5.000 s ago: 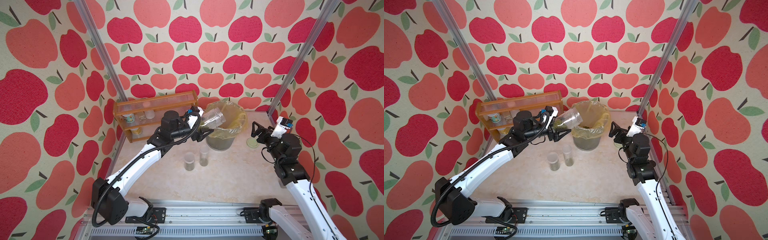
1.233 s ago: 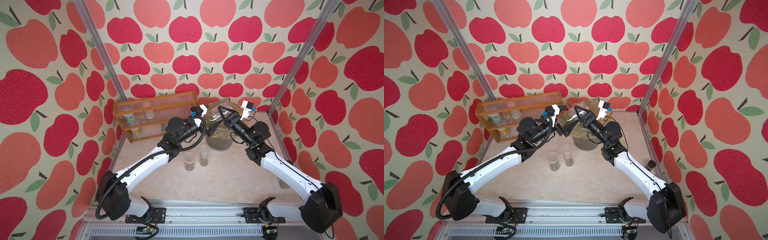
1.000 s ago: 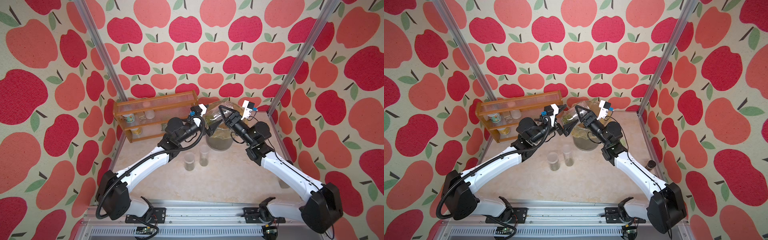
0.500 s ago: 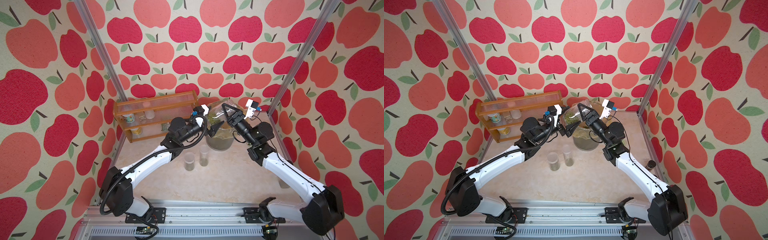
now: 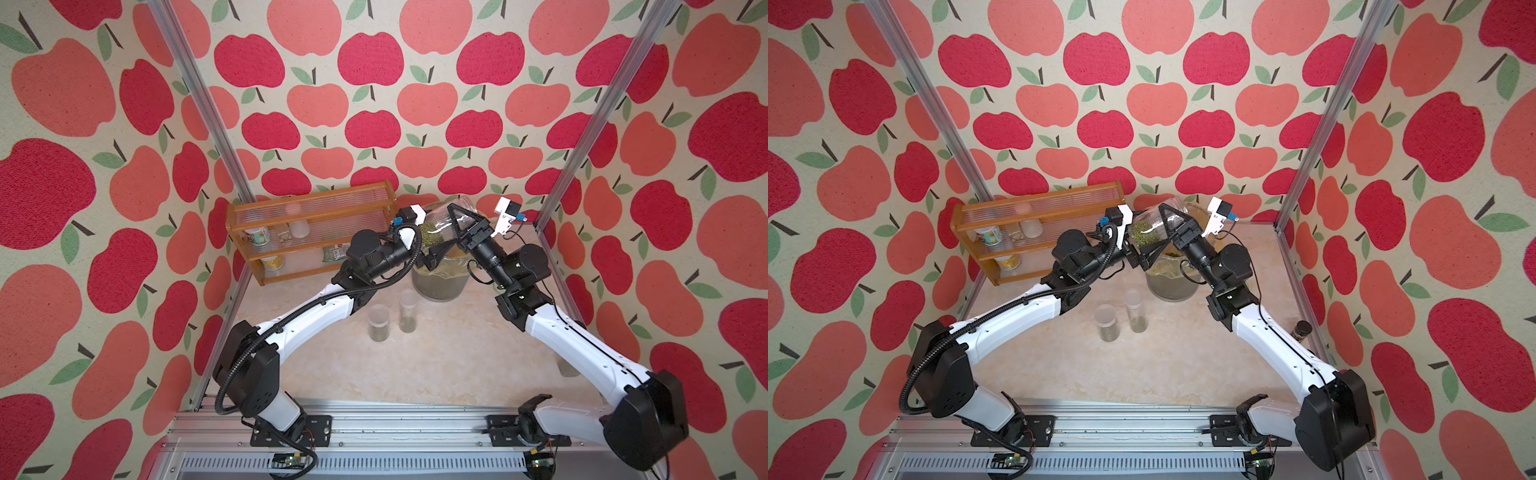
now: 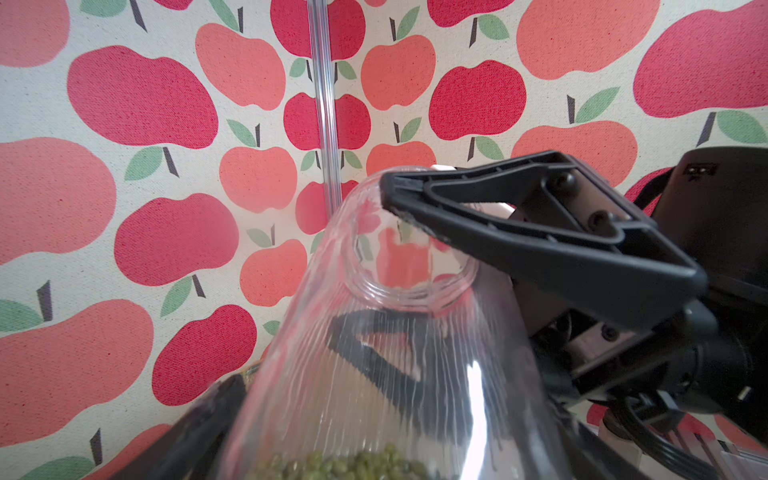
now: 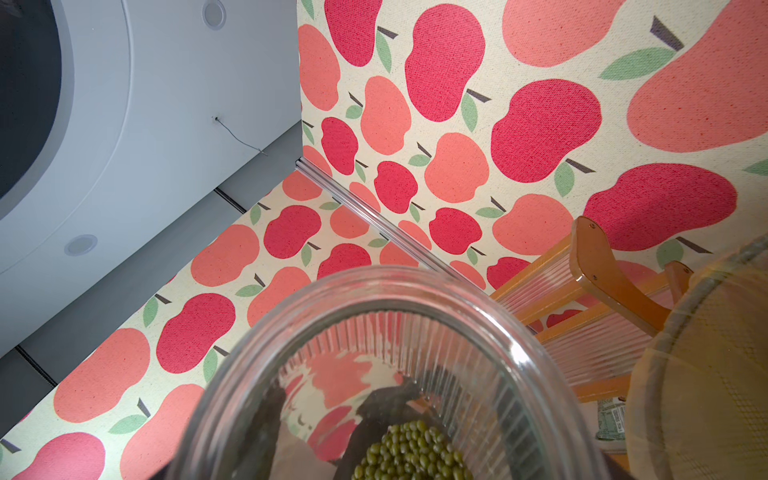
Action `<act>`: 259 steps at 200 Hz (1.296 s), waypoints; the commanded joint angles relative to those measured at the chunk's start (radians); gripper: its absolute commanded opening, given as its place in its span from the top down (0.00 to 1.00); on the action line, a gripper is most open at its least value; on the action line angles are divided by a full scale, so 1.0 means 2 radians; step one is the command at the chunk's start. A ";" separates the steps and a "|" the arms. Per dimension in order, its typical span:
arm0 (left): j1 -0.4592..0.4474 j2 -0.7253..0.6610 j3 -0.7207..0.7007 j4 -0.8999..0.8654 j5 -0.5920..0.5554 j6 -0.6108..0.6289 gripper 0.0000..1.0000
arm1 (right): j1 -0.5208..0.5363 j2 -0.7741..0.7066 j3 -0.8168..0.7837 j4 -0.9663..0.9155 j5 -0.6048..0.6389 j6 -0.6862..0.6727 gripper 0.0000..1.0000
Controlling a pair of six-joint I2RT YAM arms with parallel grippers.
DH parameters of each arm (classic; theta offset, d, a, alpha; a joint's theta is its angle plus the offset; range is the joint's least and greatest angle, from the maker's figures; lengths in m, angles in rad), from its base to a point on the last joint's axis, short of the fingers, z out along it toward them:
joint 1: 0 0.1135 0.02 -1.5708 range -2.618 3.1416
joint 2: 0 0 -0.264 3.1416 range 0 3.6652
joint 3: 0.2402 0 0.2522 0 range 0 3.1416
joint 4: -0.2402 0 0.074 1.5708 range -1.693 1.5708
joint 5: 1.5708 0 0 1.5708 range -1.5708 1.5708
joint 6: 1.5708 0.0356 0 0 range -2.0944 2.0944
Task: Empty moldy mung beans from jars
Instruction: Pour the moldy mung beans from the jar into the trash bin.
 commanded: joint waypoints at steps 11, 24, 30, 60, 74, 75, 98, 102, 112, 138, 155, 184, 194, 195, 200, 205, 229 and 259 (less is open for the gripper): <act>-0.004 0.007 0.025 0.020 0.010 -0.008 0.00 | 0.004 -0.002 -0.006 0.056 -0.009 0.027 0.38; -0.004 0.004 0.025 0.018 0.011 -0.008 0.00 | 0.003 0.000 -0.014 0.064 -0.007 0.036 0.39; -0.004 0.002 0.024 0.016 0.011 -0.007 0.00 | 0.003 0.001 -0.015 0.065 -0.009 0.038 0.38; -0.004 -0.006 0.020 0.006 0.009 -0.001 0.00 | 0.003 0.000 -0.011 0.064 -0.013 0.037 0.38; -0.004 -0.005 0.022 0.002 0.013 0.000 0.00 | 0.003 -0.001 -0.006 0.058 -0.017 0.031 0.39; -0.004 -0.005 0.022 0.002 0.014 0.000 0.00 | 0.003 -0.001 -0.005 0.057 -0.017 0.031 0.39; -0.003 0.003 0.034 -0.012 0.037 0.001 0.02 | 0.005 0.000 -0.001 0.055 -0.019 0.029 0.38; -0.003 0.005 0.037 -0.016 0.042 0.002 0.03 | 0.005 0.000 -0.001 0.056 -0.019 0.030 0.38; -0.003 0.009 0.043 -0.025 0.053 0.004 0.08 | 0.005 0.000 -0.001 0.056 -0.020 0.030 0.38; -0.002 0.014 0.048 -0.022 0.081 0.005 0.28 | 0.005 0.001 -0.001 0.048 -0.022 0.028 0.36; -0.002 0.013 0.054 -0.028 0.078 0.002 0.34 | 0.005 0.002 -0.003 0.046 -0.022 0.028 0.36; -0.002 0.013 0.055 -0.028 0.066 0.002 0.28 | 0.005 0.005 0.000 0.054 -0.022 0.029 0.36; -0.003 0.013 0.054 -0.026 0.060 0.000 0.27 | 0.005 0.006 0.003 0.055 -0.025 0.029 0.36; -0.002 0.014 0.054 -0.026 0.060 0.000 0.27 | 0.005 0.006 0.004 0.056 -0.025 0.029 0.35; -0.002 0.014 0.054 -0.025 0.059 -0.001 0.28 | 0.005 0.006 0.005 0.056 -0.026 0.029 0.35; -0.002 0.015 0.054 -0.023 0.059 -0.001 0.29 | 0.005 0.007 0.005 0.056 -0.027 0.028 0.35; -0.002 0.017 0.054 -0.016 0.048 -0.009 0.36 | 0.005 0.006 0.003 0.055 -0.026 0.028 0.34; -0.001 0.018 0.053 -0.006 0.043 -0.015 0.44 | 0.005 0.010 -0.004 0.070 -0.022 0.037 0.33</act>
